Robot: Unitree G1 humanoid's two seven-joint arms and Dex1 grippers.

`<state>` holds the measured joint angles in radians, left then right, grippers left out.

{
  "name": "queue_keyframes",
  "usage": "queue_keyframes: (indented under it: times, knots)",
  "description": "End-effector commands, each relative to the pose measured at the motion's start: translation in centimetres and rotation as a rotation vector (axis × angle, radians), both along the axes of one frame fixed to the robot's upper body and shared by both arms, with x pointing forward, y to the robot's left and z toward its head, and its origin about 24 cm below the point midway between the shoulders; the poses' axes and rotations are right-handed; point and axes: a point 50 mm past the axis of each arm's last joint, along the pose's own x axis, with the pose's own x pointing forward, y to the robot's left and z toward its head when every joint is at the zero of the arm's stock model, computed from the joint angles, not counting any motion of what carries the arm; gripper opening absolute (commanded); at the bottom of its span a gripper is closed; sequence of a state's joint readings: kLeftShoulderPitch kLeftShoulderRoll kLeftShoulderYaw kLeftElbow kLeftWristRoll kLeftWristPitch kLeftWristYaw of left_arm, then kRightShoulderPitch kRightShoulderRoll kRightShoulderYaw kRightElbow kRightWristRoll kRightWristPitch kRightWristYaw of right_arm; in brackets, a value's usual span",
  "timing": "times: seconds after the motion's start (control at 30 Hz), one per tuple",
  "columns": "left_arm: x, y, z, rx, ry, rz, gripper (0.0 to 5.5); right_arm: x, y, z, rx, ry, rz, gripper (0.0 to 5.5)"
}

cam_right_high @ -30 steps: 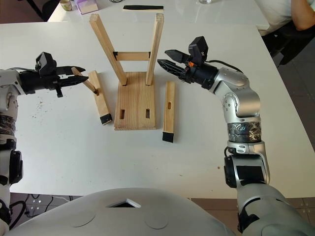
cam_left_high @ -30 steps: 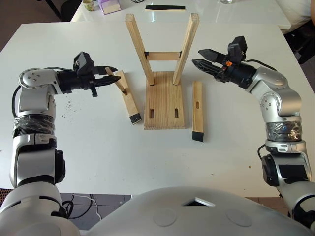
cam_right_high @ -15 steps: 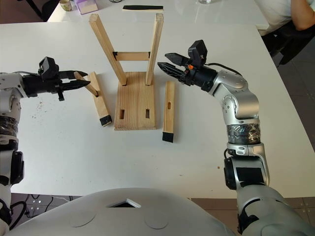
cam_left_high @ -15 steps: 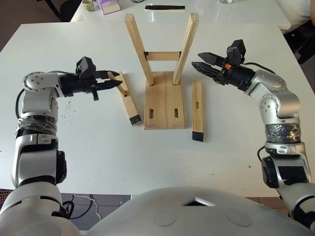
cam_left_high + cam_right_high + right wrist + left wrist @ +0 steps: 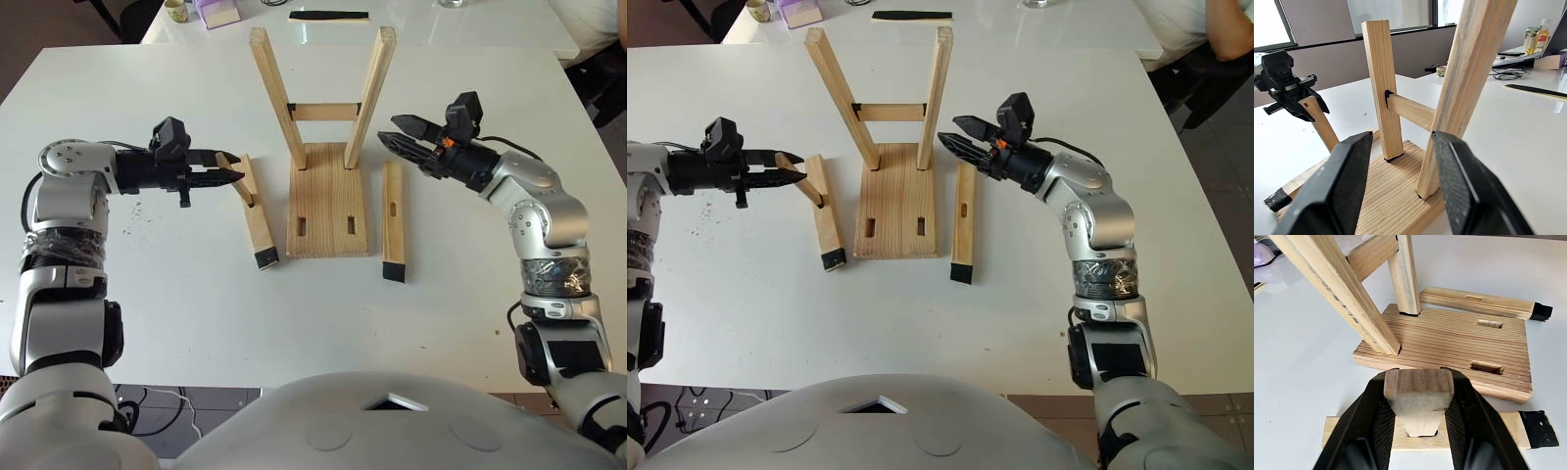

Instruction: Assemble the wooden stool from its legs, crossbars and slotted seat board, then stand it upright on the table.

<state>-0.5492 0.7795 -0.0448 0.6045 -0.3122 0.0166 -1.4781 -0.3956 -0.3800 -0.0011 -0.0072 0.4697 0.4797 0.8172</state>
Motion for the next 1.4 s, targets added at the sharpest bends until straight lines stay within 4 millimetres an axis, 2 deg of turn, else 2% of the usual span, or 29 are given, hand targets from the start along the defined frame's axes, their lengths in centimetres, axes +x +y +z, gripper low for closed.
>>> queue_keyframes:
  times: [0.03,0.23,0.57,0.67,0.7,0.77,0.83,0.9,1.03,1.17,1.23,1.3,1.4]
  knots:
    - [-1.6,-0.3,-5.0,0.097,0.203,-0.009,1.3,-0.5,0.1,-0.4,0.009,0.019,-0.01,2.22]
    - [-2.5,-0.5,-6.7,0.106,0.229,-0.003,1.3,-0.4,0.1,-0.1,0.015,0.015,-0.017,2.22]
    - [-1.6,-0.7,-6.3,0.082,0.178,0.032,1.3,0.3,0.2,0.2,0.02,0.002,-0.029,2.22]
    - [-0.5,-0.7,-5.5,0.053,0.094,0.121,1.3,0.4,-0.1,0.3,0.023,-0.003,-0.04,2.22]
    - [-0.3,-0.7,-4.8,0.034,0.064,0.147,1.67,0.5,-0.2,0.4,0.024,-0.004,-0.044,2.22]
    - [-0.2,-0.7,-3.0,-0.01,-0.003,0.167,1.94,0.5,-0.5,0.4,0.03,-0.005,-0.059,2.22]
    - [-1.1,-0.6,-1.4,-0.032,-0.074,0.18,2.25,0.4,-0.7,0.3,0.036,-0.001,-0.07,2.22]
    - [-2.7,-0.4,-0.5,-0.012,-0.111,0.19,2.25,0.0,-1.1,0.1,0.039,0.011,-0.093,2.22]
    - [-7.0,0.1,-0.5,-0.01,-0.056,0.229,2.25,-0.7,-1.7,-0.4,0.035,0.032,-0.118,2.22]
    - [-10.5,0.9,0.1,-0.098,-0.08,0.45,2.25,-1.0,-2.5,-0.4,0.029,0.042,-0.146,2.22]
    - [-11.5,0.8,0.9,-0.202,-0.133,0.606,2.25,-1.0,-2.9,-0.4,0.024,0.047,-0.16,2.22]
    - [-12.3,-0.6,1.3,-0.286,-0.163,0.658,2.25,-1.0,-3.0,-0.4,0.022,0.055,-0.161,2.22]
    - [-12.0,-2.1,3.2,-0.451,-0.29,0.792,2.25,-0.9,-2.7,-0.3,0.014,0.063,-0.139,2.22]
